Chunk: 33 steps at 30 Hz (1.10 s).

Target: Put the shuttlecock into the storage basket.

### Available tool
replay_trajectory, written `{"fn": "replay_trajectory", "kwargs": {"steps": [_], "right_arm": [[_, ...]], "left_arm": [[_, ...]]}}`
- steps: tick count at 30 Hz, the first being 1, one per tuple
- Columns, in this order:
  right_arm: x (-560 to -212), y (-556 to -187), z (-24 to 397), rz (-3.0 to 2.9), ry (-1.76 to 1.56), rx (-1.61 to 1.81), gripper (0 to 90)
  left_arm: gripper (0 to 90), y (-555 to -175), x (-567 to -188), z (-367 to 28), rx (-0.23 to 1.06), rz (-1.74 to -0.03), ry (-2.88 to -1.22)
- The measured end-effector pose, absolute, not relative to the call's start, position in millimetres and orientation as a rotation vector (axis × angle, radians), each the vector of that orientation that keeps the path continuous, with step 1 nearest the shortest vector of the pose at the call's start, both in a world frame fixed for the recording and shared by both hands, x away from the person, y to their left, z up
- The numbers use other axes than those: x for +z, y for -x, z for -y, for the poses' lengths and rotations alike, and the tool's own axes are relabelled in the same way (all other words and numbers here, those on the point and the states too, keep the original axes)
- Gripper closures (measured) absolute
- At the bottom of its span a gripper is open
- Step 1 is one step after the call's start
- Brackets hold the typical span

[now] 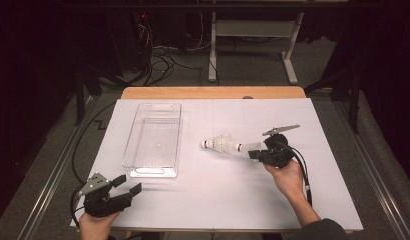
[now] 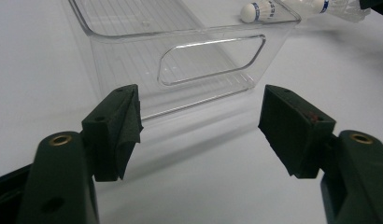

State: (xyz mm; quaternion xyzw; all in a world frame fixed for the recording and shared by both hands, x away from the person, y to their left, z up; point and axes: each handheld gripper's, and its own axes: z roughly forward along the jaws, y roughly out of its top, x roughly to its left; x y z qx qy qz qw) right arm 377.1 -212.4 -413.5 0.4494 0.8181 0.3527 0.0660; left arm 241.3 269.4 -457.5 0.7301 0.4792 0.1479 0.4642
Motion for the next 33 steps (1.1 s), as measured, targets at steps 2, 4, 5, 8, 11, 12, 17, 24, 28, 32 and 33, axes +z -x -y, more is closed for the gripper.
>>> {"fn": "replay_trajectory", "kwargs": {"steps": [2, 4, 5, 8, 11, 12, 17, 24, 28, 32, 33], "right_arm": [[-413.2, -378.7, 210.7, -2.469, -1.354, 1.064, 90.0], [-413.2, -380.6, 209.5, -2.473, -1.350, 1.064, 90.0], [-413.3, -381.3, 209.0, -2.474, -1.349, 1.064, 90.0], [-413.6, -383.9, 207.3, -2.477, -1.347, 1.068, 90.0], [-414.0, -385.8, 205.7, -2.479, -1.353, 1.067, 90.0], [-414.2, -386.5, 205.4, -2.480, -1.351, 1.066, 90.0], [-414.7, -389.2, 204.1, -2.489, -1.359, 1.058, 90.0], [-415.0, -393.3, 202.5, -2.492, -1.355, 1.054, 90.0], [-414.0, -394.8, 199.9, -2.499, -1.352, 1.052, 90.0], [-414.7, -397.1, 196.7, -2.511, -1.340, 1.051, 90.0], [-415.2, -397.9, 196.0, -2.512, -1.339, 1.050, 90.0]], "left_arm": [[30.5, -241.5, -457.5, -269.1, 0.362, -1.176, -1.797], [30.5, -241.4, -457.4, -268.8, 0.363, -1.176, -1.798], [30.5, -241.5, -457.4, -268.9, 0.364, -1.176, -1.798], [30.5, -241.4, -457.4, -269.0, 0.364, -1.177, -1.797], [30.6, -241.6, -457.3, -268.7, 0.366, -1.175, -1.797], [30.7, -241.7, -457.4, -268.6, 0.365, -1.176, -1.798], [30.7, -241.9, -457.5, -268.8, 0.364, -1.177, -1.798], [30.7, -242.0, -457.7, -268.4, 0.361, -1.178, -1.801], [30.7, -242.2, -457.9, -268.1, 0.361, -1.178, -1.803], [30.7, -242.3, -458.0, -268.0, 0.359, -1.178, -1.805], [30.7, -242.3, -458.0, -268.0, 0.360, -1.178, -1.805]]}}
